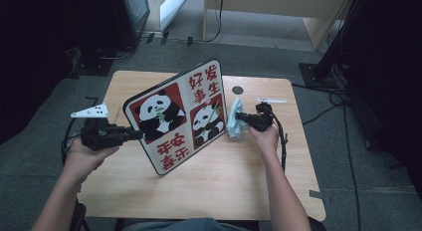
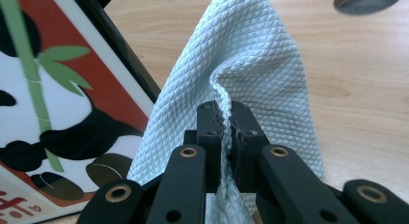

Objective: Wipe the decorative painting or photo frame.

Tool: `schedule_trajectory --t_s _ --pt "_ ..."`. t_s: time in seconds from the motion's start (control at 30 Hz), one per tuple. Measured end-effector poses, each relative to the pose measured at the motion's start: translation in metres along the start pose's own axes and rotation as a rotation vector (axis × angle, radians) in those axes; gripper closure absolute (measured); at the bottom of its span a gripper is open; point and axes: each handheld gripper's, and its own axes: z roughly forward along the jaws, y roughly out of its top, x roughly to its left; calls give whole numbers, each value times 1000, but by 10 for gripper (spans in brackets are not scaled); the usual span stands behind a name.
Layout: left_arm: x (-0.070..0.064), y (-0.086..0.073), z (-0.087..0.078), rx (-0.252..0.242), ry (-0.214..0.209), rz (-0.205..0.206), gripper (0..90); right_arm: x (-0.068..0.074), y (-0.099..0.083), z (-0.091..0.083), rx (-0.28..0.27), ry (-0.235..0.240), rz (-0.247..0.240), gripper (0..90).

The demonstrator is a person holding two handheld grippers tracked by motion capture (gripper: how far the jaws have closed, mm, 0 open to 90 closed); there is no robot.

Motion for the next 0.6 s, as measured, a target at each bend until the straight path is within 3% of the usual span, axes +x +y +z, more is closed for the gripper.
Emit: schedule_trajectory --t_s 0.33,0.6 --pt "-1 1 -2 -2 9 1 786 23 8 -15 -12 -34 -126 844" --pt "0 2 -5 11 16 11 661 32 10 -31 -34 -34 -147 844"
